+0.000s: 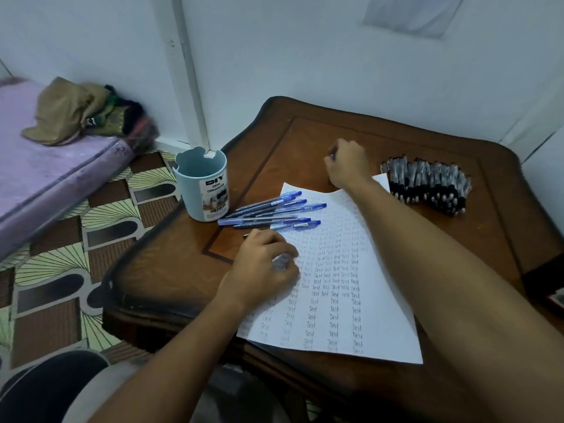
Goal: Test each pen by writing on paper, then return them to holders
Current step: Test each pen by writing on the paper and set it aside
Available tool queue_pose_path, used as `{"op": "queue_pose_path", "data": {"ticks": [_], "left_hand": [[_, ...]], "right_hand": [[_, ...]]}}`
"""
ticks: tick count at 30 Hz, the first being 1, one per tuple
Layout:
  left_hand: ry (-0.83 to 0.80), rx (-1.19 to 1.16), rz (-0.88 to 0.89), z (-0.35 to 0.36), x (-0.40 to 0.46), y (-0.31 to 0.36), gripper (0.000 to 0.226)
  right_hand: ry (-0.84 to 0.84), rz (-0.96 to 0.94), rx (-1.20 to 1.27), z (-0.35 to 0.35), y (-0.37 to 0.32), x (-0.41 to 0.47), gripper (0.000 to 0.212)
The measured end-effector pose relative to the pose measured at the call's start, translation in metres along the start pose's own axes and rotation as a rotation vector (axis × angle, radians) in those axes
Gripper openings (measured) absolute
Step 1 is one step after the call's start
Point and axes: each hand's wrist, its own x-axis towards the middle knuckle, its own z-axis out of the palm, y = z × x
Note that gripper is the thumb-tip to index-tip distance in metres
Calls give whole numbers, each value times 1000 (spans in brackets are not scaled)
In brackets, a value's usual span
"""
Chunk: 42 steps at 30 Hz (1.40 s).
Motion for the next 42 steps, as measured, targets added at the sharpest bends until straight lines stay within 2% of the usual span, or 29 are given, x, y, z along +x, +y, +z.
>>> {"op": "queue_pose_path", "data": {"ticks": [3,4,6,11,19,23,26,28,32,35,38,42], "left_hand": [[-15,22,15,2,-1,0,25],[-14,30,21,2,-1,0,29],[-13,42,22,3,-1,0,33],[-21,53,7,3,-1,0,36],[-45,65,0,3,0,-1,37],[-23,55,8,3,0,-3,35],[-26,51,12,3,-1,-4,37],[-28,45,9,3,-1,-5,38],[-12,44,27,4,0,-5,36],[0,53,45,5,0,-6,35],[-7,64,32,4,-1,-4,35],[-4,90,33,4,0,-3,35]], "right_hand": [[-278,-289,-29,1,-20,-24,30],[-359,-335,-57,3,-25,-31,33],[-418,-374,-123,8,-28,-37,35],[-365,-374,-258,15,-22,-42,31],[-278,-377,-228,17,-13,-50,22],[-185,-320,-205,8,-5,-47,26],[-133,-252,-178,-3,7,-45,21],[-139,-148,-1,-11,15,-43,20],[-142,148,660,-27,23,-48,16],[-93,284,989,-38,29,-53,12],[-102,362,1162,-46,30,-64,20],[-109,497,1261,-48,32,-84,28]]}}
